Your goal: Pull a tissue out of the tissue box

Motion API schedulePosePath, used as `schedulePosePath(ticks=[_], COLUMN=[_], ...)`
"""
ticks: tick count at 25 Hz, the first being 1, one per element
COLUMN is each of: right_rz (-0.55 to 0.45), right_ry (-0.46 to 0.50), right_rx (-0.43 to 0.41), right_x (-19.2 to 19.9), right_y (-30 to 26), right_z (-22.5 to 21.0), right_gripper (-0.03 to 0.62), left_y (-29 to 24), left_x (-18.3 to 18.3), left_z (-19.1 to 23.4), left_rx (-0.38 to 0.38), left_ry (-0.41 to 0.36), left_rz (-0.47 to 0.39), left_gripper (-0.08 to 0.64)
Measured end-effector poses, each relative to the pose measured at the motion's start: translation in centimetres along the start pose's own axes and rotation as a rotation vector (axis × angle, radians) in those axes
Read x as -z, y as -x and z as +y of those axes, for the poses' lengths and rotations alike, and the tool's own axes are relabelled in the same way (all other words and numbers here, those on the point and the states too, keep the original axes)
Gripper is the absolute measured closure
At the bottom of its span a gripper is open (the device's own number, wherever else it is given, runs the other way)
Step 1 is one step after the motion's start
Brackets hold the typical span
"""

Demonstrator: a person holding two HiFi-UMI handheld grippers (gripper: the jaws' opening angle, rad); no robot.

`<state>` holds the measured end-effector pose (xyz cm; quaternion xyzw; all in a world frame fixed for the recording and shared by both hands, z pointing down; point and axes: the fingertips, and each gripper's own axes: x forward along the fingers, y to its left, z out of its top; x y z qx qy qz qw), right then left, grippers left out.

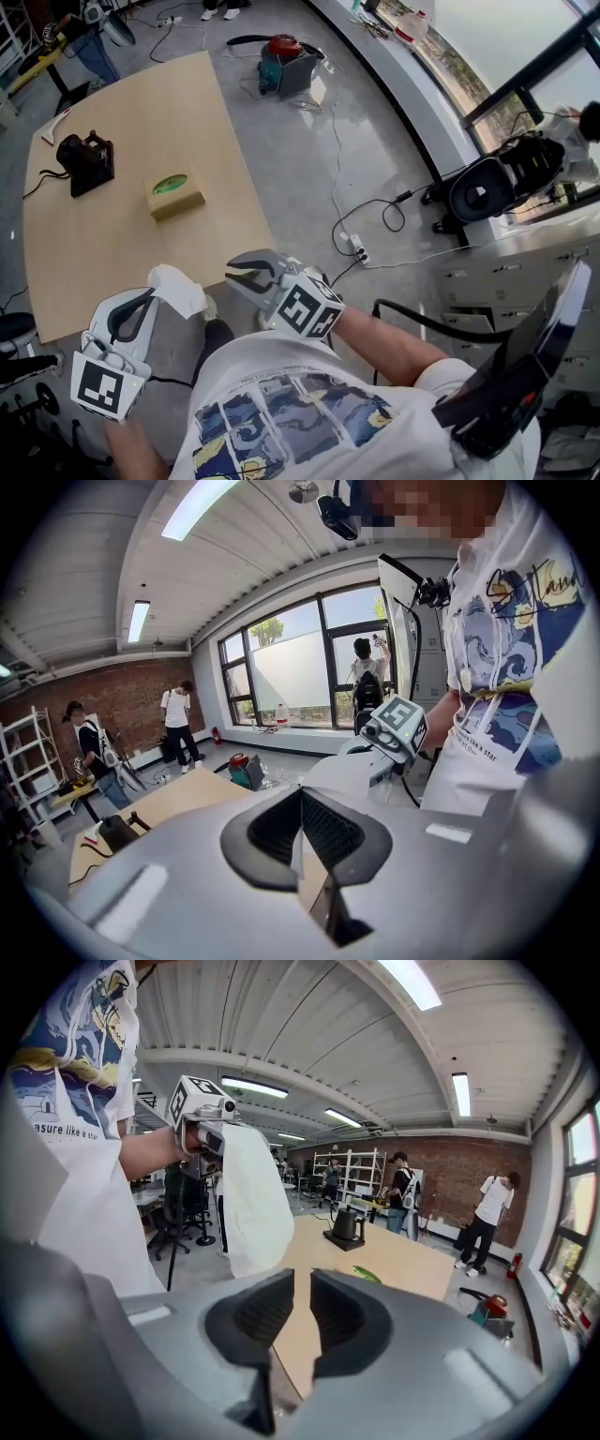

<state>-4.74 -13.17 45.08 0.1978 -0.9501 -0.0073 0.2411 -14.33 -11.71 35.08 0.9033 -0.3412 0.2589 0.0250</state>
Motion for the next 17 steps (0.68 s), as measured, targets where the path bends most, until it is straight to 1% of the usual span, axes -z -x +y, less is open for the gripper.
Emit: schedulePosePath(ticks=[6, 9, 17], right_rz=[0.006, 0.007, 0.014], right_ry=[0.002, -0.003, -0.010], right_rx=[-0.001, 0.007, 0.024], right_x=[-0.3, -0.4, -0.3], right_y=[-0.4, -0.5, -1.2], right_z=[-0.7, -0.9, -1.7], right_gripper=[0.546, 0.546, 0.546], left_y=[-0.4, -0.4, -1.2], left_x=[-0.6, -0.7, -0.7], left_z=[1.0, 1.0, 1.8], left_rx=[0.003, 0.015, 0.043], left_ry=[-0.016, -0.005, -0.027], left_rz=[-0.008, 0.004, 0.010], left_gripper=[0.554, 0.554, 0.554])
